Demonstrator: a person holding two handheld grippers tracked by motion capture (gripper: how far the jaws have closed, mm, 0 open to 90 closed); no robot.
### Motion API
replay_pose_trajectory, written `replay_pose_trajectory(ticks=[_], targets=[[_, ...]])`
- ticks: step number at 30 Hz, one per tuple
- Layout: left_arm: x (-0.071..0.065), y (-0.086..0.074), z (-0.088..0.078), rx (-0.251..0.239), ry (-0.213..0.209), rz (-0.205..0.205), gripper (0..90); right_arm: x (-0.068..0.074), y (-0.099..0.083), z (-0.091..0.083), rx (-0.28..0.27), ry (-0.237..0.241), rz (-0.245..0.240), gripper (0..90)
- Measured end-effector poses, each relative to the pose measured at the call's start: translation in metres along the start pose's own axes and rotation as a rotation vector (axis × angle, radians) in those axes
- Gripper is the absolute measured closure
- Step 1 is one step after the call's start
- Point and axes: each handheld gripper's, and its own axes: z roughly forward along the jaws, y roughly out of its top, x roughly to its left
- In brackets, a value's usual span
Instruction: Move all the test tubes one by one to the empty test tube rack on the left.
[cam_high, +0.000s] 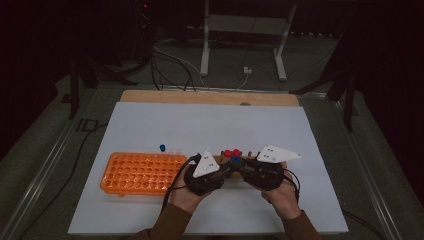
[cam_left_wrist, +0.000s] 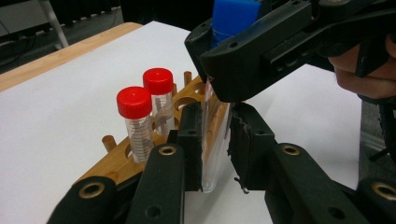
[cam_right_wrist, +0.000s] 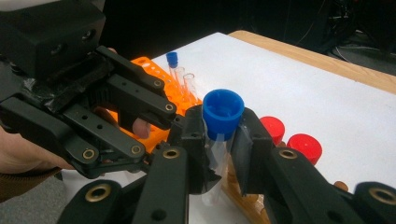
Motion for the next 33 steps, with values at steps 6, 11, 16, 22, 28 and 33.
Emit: replay_pose_trajectory(ticks=[6,11,16,22,28,33], targets=[[0.000,-0.001,0.002,-0.002,-0.006,0.000,72.6,0.001,0.000,0.000,-0.001,0.011,-0.004,76.7],[-0.001,-0.002,0.001,-0.005,-0.009,0.004,77.6,0.001,0.000,0.001,-0.001,0.023,-0.011,74.3],[0.008,-0.005,-0.006,-0.023,0.016,-0.027,77.7,-0.002,0.002,-0.006,-0.047,0.022,-0.005,49.8],[0.019,-0.010,-0.019,-0.034,0.048,-0.053,77.7,-0.011,0.002,-0.014,-0.067,-0.010,0.017,27.9],[0.030,-0.016,-0.036,-0.062,0.077,-0.083,77.6,-0.020,-0.001,-0.017,-0.058,-0.086,0.046,11.1],[0.040,-0.022,-0.050,-0.071,0.117,-0.102,77.6,-0.026,-0.005,-0.018,-0.042,-0.123,0.041,3.1]])
